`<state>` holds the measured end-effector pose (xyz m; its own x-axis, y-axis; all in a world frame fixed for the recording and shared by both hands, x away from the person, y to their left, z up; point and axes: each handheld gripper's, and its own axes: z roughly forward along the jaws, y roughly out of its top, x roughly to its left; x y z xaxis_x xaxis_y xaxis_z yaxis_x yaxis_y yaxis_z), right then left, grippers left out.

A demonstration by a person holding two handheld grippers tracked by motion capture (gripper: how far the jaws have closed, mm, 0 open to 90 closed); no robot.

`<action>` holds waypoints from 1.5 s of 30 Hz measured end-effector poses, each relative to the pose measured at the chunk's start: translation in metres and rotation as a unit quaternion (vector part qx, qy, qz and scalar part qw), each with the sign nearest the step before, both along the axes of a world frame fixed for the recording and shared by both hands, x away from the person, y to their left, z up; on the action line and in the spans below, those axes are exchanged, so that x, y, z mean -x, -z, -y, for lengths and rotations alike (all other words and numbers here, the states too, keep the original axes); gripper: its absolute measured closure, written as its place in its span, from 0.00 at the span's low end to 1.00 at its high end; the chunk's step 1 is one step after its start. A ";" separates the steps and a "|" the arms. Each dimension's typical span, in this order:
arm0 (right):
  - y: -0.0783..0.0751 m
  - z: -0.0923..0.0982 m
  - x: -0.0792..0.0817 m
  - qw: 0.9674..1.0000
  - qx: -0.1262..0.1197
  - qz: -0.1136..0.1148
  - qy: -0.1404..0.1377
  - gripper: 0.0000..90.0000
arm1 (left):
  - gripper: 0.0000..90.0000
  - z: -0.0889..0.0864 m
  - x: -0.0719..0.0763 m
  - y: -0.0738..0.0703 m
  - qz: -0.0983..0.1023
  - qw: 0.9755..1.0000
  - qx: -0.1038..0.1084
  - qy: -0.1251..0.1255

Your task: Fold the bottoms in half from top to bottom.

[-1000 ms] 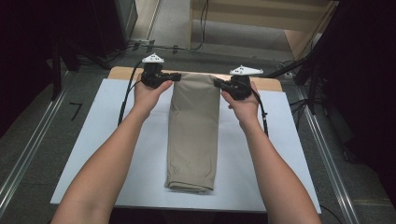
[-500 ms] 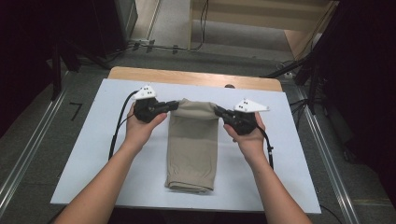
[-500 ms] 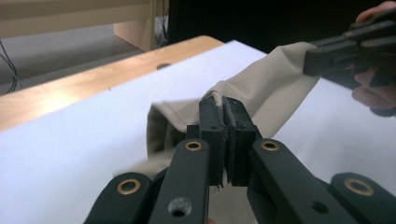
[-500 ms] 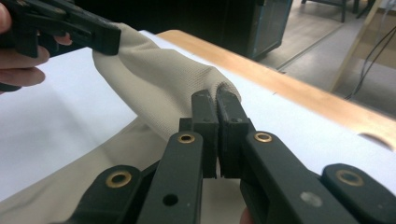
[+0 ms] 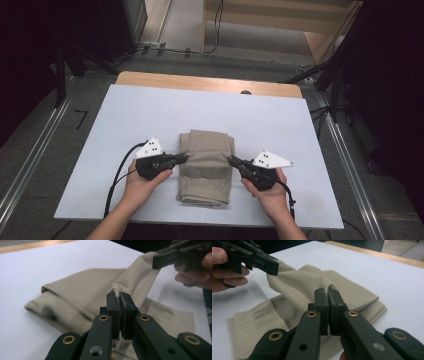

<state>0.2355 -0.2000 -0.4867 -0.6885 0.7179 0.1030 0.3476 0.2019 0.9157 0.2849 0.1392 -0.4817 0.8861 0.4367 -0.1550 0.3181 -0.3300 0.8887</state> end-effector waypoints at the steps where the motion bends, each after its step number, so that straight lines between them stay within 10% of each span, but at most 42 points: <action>1: 0.002 0.000 0.006 1.000 0.000 0.000 -0.003 0.96 | 0.98 -0.001 0.005 0.001 -0.004 1.000 0.001 0.004; 12: 0.009 -0.003 0.064 0.999 0.015 -0.010 -0.035 0.86 | 0.96 -0.015 0.055 0.002 -0.026 0.998 -0.009 0.064; 17: -0.005 0.003 0.080 0.994 -0.047 -0.021 -0.099 0.55 | 0.58 -0.020 0.062 -0.015 -0.010 0.997 0.031 0.065; 20: -0.013 -0.002 0.072 0.996 -0.052 -0.010 -0.066 0.65 | 0.64 -0.011 0.054 -0.018 -0.012 0.997 0.047 0.058; 26: 0.016 -0.028 0.057 0.997 0.044 -0.052 -0.023 0.82 | 0.88 0.014 0.062 0.017 -0.047 0.994 -0.072 0.063; 30: 0.034 -0.030 0.066 0.994 0.060 -0.087 -0.029 0.79 | 0.87 0.010 0.064 0.021 -0.061 0.993 -0.074 0.064; 39: -0.006 -0.013 0.041 0.997 0.032 -0.054 -0.033 0.27 | 0.36 0.008 0.038 -0.008 -0.050 0.997 -0.040 0.038; 45: -0.015 -0.009 0.001 0.997 0.030 -0.062 -0.030 0.13 | 0.15 0.016 0.007 -0.024 -0.051 0.997 -0.032 0.057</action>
